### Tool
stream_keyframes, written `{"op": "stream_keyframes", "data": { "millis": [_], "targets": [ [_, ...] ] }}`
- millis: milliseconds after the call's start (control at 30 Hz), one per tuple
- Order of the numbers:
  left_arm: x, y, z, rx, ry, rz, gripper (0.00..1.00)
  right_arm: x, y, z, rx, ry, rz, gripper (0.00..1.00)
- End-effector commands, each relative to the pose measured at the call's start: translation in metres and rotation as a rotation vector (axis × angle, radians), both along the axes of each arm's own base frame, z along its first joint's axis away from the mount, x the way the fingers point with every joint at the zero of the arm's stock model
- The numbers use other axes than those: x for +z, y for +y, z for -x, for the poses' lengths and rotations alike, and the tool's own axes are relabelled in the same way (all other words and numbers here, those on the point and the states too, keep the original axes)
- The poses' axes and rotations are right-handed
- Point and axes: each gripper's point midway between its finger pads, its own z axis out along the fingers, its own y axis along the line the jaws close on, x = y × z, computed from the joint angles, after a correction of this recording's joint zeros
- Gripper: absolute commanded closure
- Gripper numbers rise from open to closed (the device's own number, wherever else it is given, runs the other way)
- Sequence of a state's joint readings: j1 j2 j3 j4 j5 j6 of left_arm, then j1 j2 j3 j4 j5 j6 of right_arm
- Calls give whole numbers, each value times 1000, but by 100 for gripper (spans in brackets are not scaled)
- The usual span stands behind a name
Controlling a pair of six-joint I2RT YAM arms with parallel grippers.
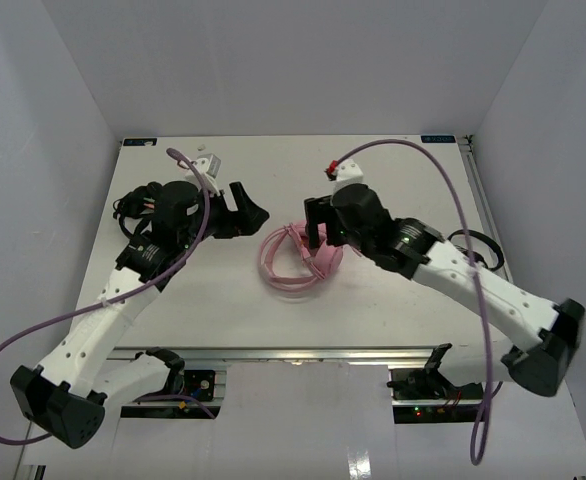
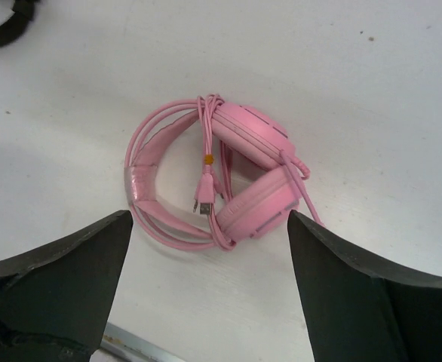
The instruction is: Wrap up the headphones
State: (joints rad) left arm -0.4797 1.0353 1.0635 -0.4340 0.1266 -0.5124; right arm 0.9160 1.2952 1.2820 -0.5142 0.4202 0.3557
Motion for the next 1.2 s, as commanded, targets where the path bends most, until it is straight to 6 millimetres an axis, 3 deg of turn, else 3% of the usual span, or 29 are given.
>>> {"op": "stream_keyframes", "data": {
  "millis": [0, 67, 167, 233, 433, 700, 1167],
  "targets": [
    [4, -9, 28, -131, -40, 52, 2, 26, -51, 33, -8, -60, -23, 10],
    [0, -6, 38, -148, -43, 51, 2, 13, -63, 44, -2, -45, -6, 10],
    [-1, 0, 59, -172, -83, 75, 2, 10, -85, 58, -27, -80, -69, 10],
    [-4, 6, 74, -183, -121, 88, 2, -5, -91, 66, -26, -75, -89, 10],
    [-17, 26, 99, -152, -190, 93, 2, -12, -109, 77, -43, -156, -205, 10],
    [-26, 28, 109, -179, -198, 86, 2, -16, -116, 78, -65, -171, -221, 10],
    [-29, 27, 112, -192, -197, 87, 2, -6, -120, 82, -52, -200, -250, 10]
  ]
}}
